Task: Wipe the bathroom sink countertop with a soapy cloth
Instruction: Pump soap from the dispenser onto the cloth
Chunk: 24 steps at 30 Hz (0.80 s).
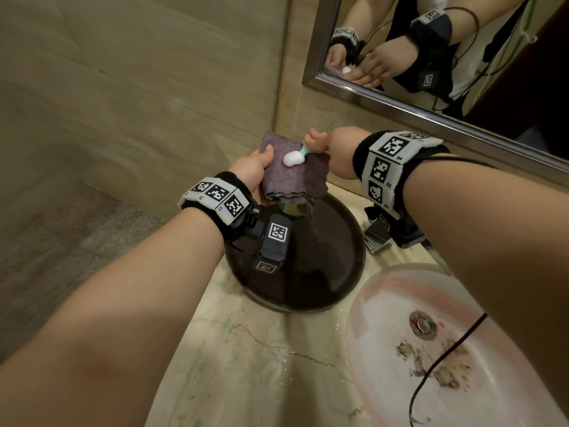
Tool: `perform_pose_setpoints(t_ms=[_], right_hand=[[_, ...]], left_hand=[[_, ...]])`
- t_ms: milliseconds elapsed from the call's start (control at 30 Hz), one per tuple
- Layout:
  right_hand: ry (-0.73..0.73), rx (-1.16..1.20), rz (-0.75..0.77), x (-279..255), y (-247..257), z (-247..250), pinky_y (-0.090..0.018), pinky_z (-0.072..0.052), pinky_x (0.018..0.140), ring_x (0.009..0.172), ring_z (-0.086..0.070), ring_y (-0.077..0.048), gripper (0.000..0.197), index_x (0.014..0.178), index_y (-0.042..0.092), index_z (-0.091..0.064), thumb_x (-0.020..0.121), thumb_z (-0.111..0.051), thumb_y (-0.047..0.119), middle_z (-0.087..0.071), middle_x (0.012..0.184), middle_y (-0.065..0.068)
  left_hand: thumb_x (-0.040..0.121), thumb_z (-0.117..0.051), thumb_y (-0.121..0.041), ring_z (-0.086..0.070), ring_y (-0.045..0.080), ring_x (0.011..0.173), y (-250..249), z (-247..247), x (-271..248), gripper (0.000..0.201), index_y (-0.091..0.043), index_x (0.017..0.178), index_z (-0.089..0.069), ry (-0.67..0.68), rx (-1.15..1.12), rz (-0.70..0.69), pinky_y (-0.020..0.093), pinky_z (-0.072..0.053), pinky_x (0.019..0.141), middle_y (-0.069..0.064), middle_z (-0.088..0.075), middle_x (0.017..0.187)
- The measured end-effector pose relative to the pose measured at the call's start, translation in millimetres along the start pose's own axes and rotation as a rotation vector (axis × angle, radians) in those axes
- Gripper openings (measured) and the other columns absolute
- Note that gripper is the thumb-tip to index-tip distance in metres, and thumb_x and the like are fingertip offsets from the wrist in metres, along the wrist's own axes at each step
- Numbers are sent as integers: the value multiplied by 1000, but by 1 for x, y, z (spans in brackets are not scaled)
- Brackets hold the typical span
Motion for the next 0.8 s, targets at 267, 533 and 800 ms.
perform_pose_setpoints(t_ms=[267, 533, 800], right_hand=[[-64, 19, 4, -4, -2, -3, -24, -8, 115, 149, -3, -17, 71, 151, 10, 9, 96, -35, -2, 12, 160, -4], [-107, 117, 13, -5, -5, 4, -27, -8, 116, 149, -2, -19, 66, 151, 8, 8, 98, -31, 1, 11, 160, -6], [-571, 837, -23, -14, -29, -23, -29, -28, 115, 139, -37, -17, 51, 147, 19, -32, 97, -43, 17, -34, 153, -1]], left_hand=[[102, -33, -26, -53, 31, 117, -3, -1, -12, 44, -10, 143, -33, 7, -7, -32, 50, -40, 106, 17, -51, 135], [102, -31, -28, -59, 31, 105, -2, 7, -36, 40, -18, 140, -37, 7, -118, -33, 50, -46, 94, 15, -55, 133], [102, -31, -31, -65, 24, 90, 1, 10, -65, 36, -22, 135, -42, 73, -191, -13, 40, -60, 67, 6, -64, 106]])
Point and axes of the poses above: each hand's wrist, its own x-axis towards the middle knuckle, its own z-axis out of the back of the hand, y = z × x, the point moved 4 cm from there along x, towards the middle knuckle
